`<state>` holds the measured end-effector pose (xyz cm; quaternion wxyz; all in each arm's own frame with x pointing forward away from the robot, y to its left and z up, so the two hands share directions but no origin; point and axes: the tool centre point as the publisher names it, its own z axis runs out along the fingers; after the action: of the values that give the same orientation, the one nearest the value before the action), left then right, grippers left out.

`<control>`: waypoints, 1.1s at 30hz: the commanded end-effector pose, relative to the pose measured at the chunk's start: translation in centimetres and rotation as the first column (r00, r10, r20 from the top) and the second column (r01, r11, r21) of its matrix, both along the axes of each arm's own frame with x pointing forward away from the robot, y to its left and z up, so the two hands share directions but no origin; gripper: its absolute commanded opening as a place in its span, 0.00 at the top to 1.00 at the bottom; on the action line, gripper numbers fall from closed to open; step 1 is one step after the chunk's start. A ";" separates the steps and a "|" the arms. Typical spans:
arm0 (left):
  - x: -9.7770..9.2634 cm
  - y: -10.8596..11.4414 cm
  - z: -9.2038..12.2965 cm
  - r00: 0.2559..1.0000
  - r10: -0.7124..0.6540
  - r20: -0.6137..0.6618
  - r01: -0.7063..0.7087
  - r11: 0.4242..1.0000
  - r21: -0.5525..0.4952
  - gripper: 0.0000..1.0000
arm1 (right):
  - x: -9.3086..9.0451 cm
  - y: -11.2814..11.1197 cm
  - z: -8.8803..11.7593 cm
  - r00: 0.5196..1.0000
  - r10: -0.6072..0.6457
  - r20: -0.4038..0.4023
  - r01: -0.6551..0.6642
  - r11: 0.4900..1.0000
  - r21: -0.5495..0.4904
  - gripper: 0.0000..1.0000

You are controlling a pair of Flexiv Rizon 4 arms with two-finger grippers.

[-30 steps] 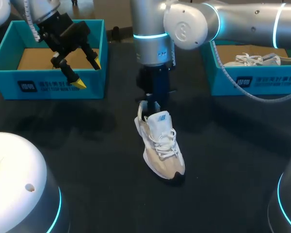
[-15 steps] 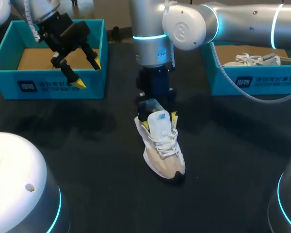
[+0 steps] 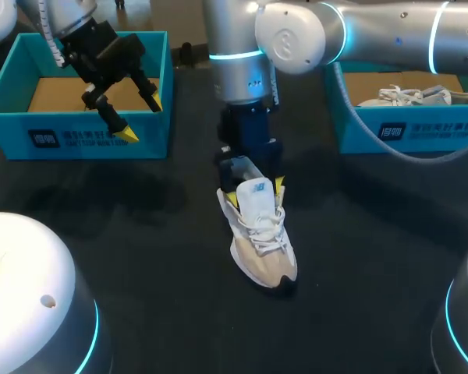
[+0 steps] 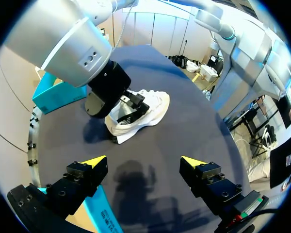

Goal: Take the shoe out of the shoebox, open the shoe tongue, remove and reinsert the insole, then place the shoe into the shoebox

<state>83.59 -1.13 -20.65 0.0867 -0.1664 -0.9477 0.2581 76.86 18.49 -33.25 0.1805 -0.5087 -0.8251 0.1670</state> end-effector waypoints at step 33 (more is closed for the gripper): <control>-0.1 0.1 0.0 1.000 0.000 0.002 0.000 1.000 0.002 0.00 | -6.0 -1.4 5.4 0.982 -0.174 0.072 0.178 0.982 -0.068 0.62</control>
<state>83.59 -1.13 -20.65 0.0867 -0.1665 -0.9477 0.2581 71.84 17.80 -27.22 0.1460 -0.5850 -0.7769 0.1815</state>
